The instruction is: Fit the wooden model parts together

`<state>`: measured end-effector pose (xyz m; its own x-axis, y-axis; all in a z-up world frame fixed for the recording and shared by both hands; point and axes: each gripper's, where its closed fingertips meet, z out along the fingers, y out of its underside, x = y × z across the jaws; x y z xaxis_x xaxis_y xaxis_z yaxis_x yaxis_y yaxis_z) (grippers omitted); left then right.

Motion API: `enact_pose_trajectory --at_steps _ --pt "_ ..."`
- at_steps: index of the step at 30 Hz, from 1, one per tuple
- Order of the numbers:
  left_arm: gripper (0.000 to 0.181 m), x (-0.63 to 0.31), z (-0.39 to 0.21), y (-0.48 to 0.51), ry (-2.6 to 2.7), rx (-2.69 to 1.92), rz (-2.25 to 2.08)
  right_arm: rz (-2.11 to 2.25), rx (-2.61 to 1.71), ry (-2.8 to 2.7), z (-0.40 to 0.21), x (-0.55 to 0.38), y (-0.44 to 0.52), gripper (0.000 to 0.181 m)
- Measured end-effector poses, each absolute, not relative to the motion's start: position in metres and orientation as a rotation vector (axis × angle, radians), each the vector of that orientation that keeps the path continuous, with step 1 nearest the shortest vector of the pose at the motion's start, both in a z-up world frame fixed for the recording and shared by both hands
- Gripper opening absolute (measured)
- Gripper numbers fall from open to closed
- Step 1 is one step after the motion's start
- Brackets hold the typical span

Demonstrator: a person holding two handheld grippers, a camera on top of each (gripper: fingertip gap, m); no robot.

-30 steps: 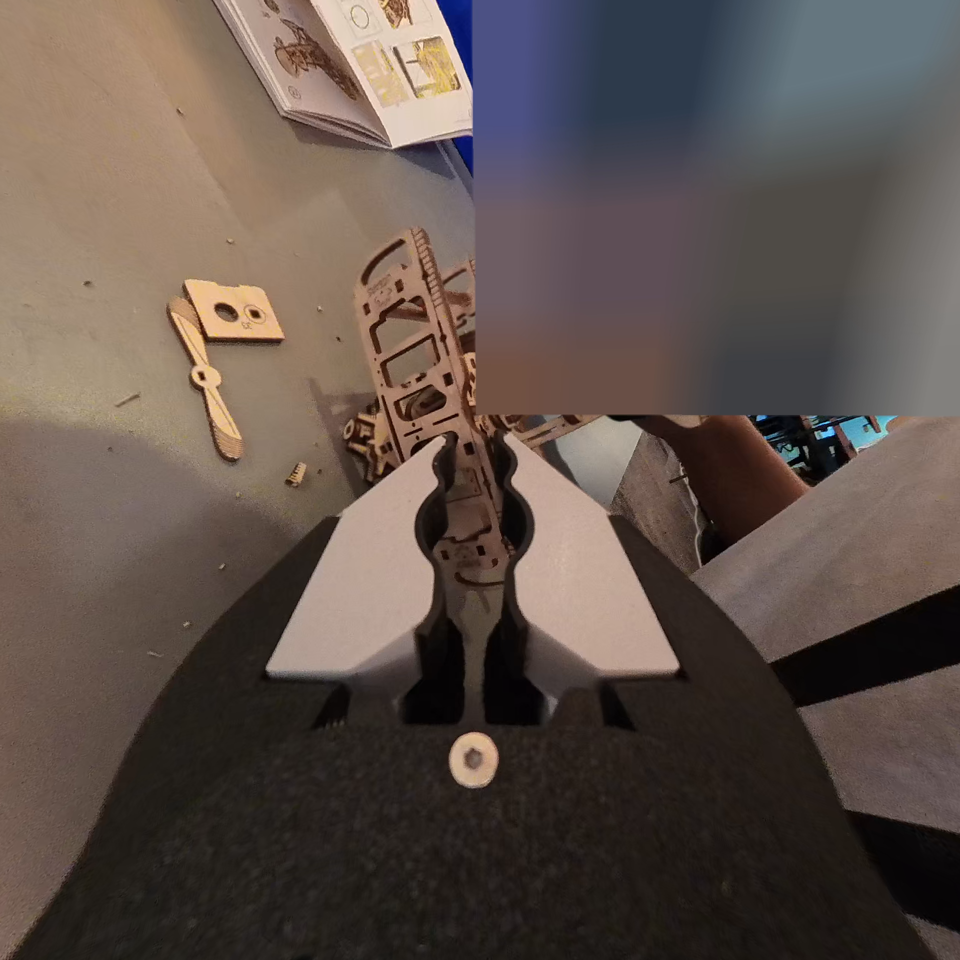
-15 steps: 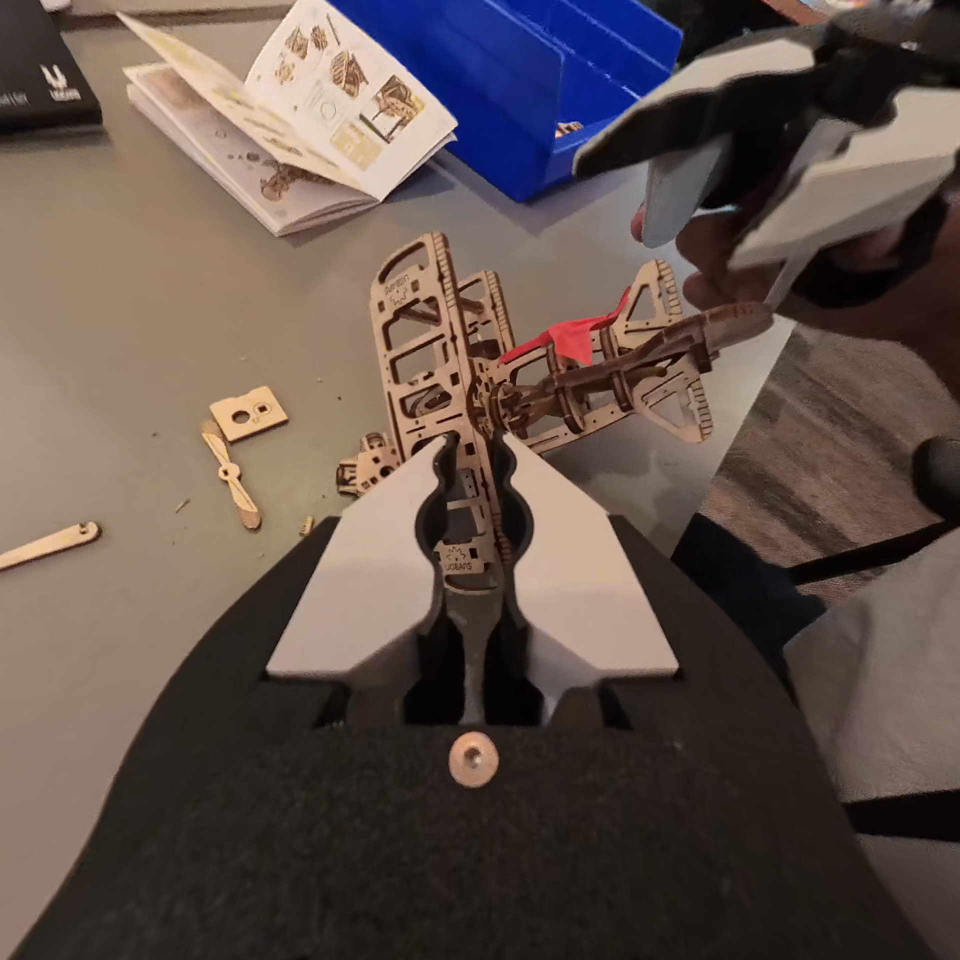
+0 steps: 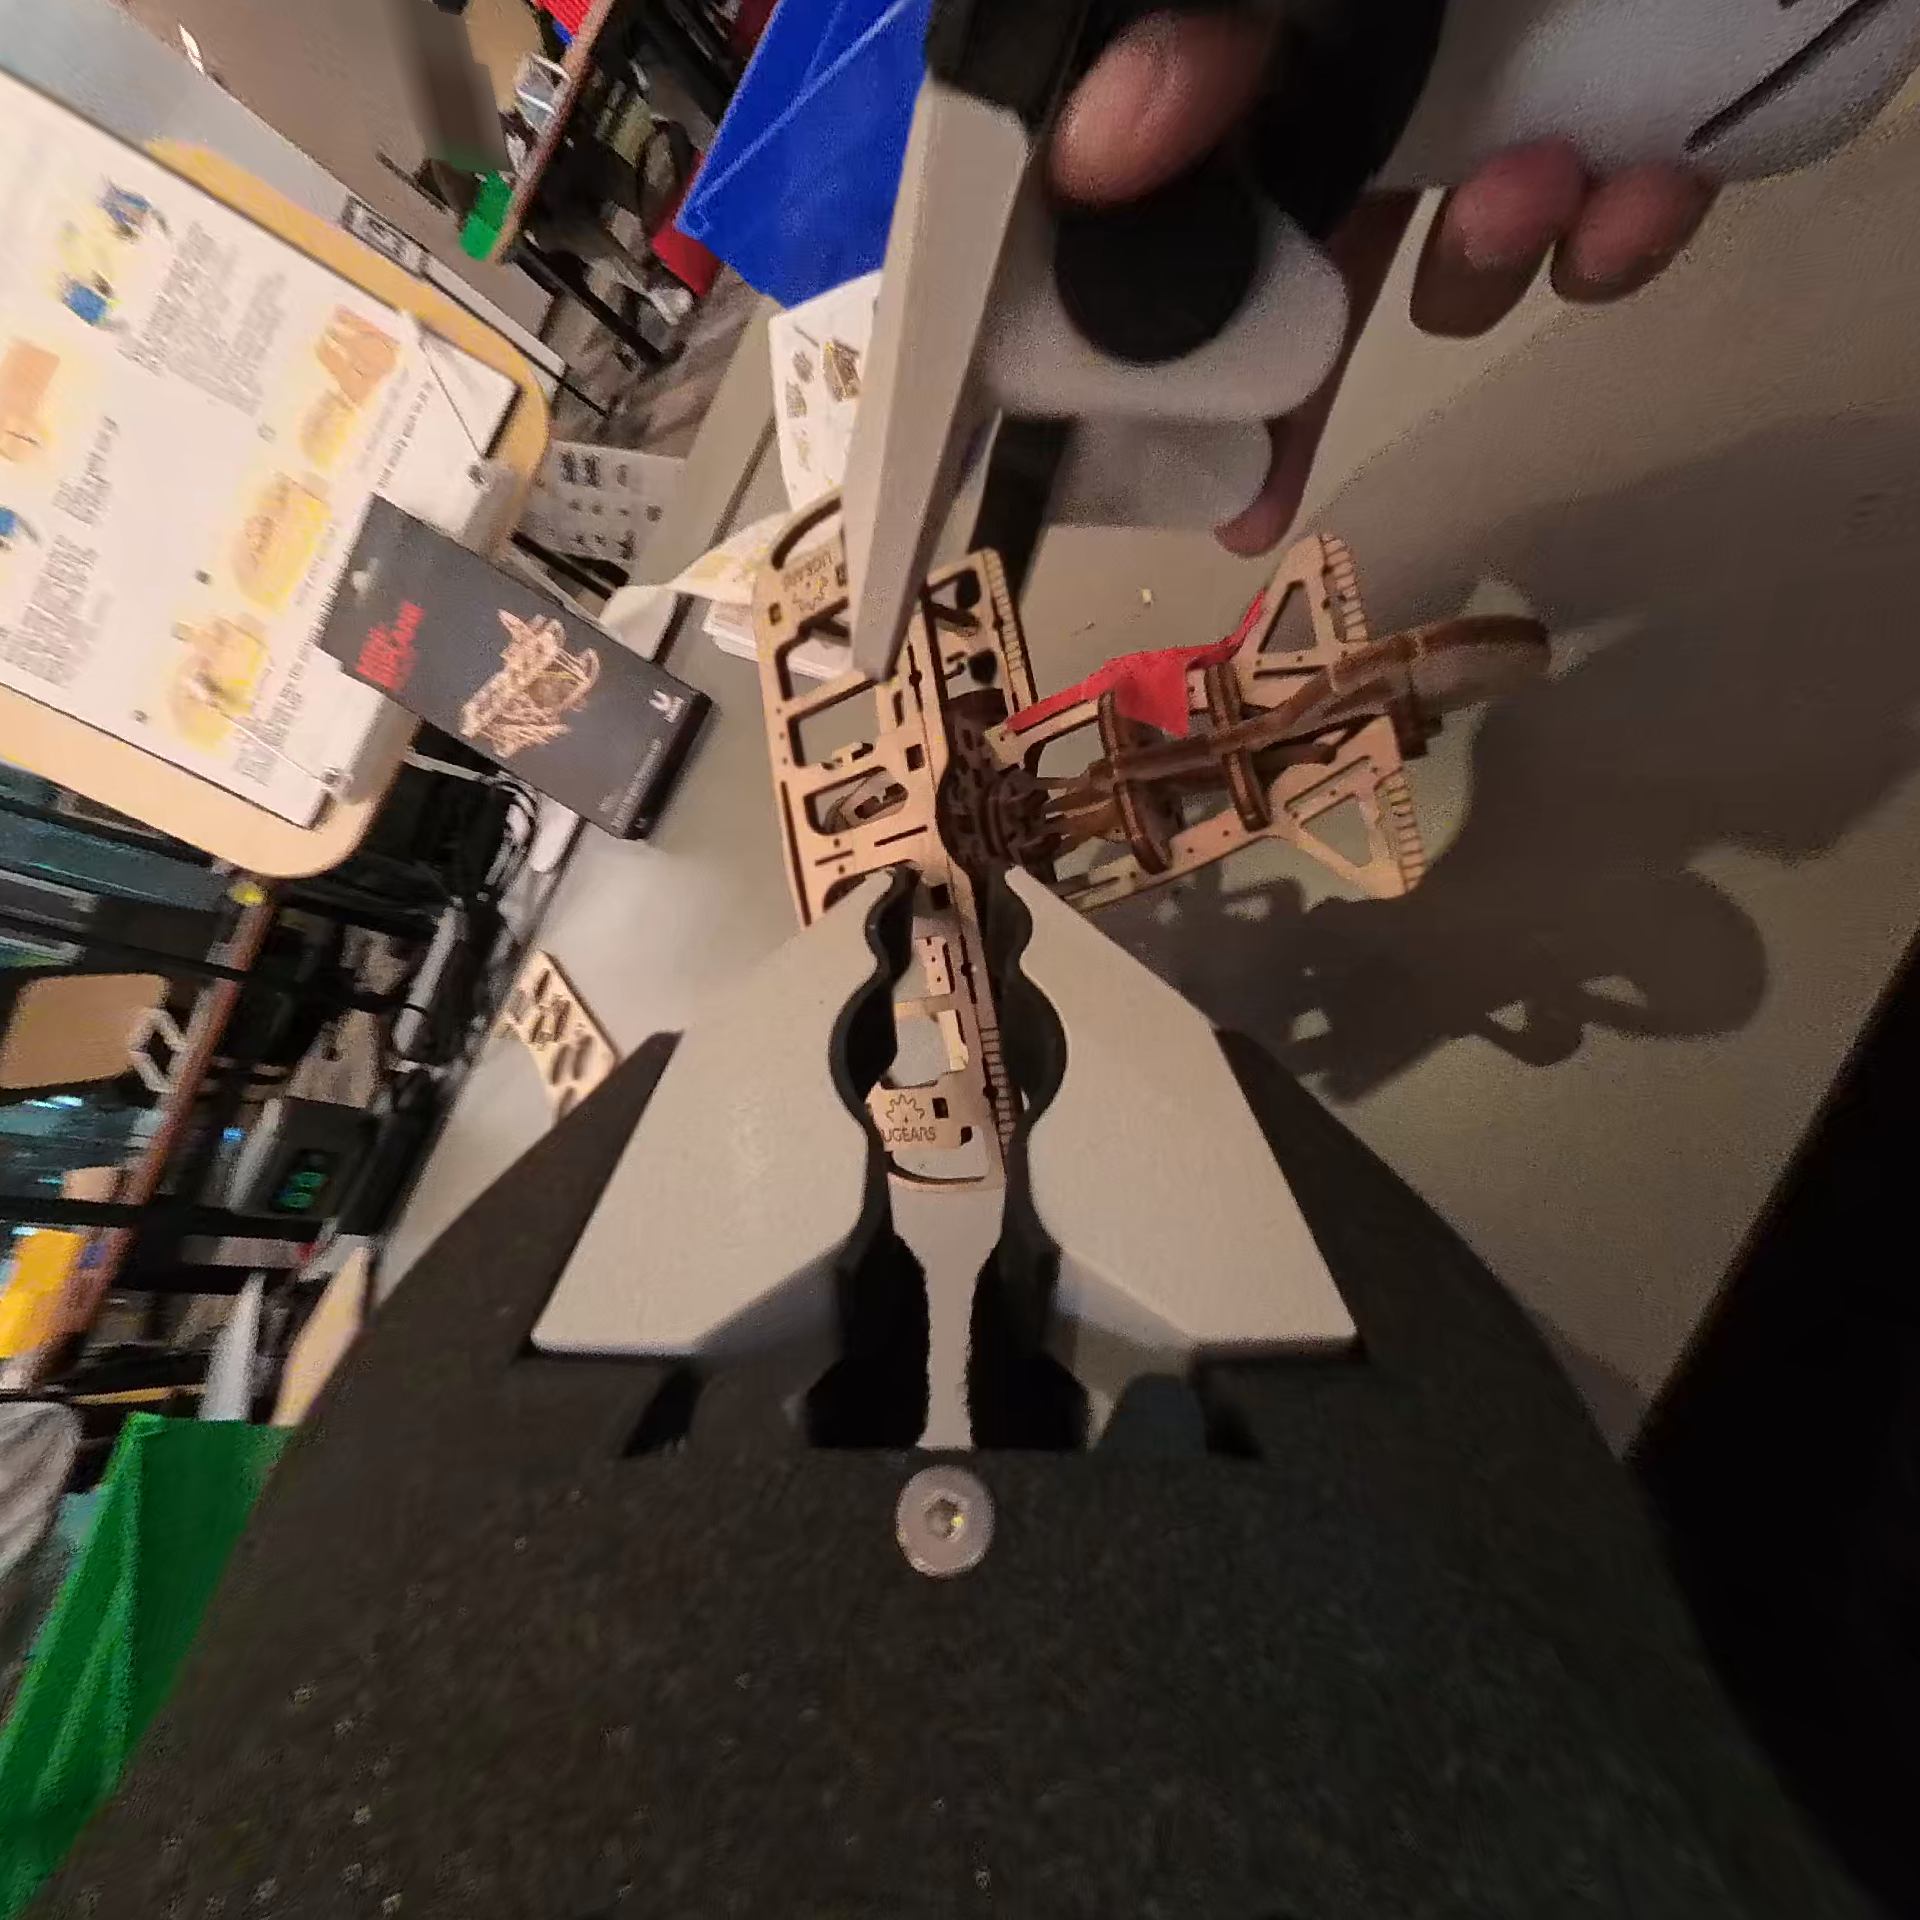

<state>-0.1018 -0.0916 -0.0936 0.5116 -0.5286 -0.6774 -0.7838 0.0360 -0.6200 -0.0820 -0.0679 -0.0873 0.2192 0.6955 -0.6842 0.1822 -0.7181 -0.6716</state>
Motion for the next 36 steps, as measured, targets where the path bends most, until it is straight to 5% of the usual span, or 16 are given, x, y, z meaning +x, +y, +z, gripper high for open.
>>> enact_pose_trajectory --at_steps 9,11,14,21,30,36 --pt "0.012 -0.088 -0.083 -0.1 1.187 -1.533 0.294 1.635 -2.068 -0.757 -0.089 -0.078 -0.069 0.059" --pt "0.039 -0.085 -0.076 -0.104 1.137 -1.545 0.217 1.62 -2.058 -0.76 -0.091 -0.071 -0.07 0.056" --pt "0.055 -0.086 -0.06 -0.113 1.044 -1.59 0.01 1.574 -2.04 -0.766 -0.095 -0.053 -0.067 0.054" --pt "0.056 -0.135 -0.094 -0.079 0.738 -1.973 -0.547 1.642 -2.15 -0.681 -0.102 -0.03 -0.061 0.054" --pt "0.055 -0.132 -0.164 -0.056 0.942 -2.188 -0.296 1.73 -2.315 -0.446 -0.121 -0.012 -0.057 0.055" --pt "0.035 -0.125 -0.167 -0.056 0.98 -2.153 -0.323 1.785 -2.343 -0.522 -0.123 -0.021 -0.069 0.055"
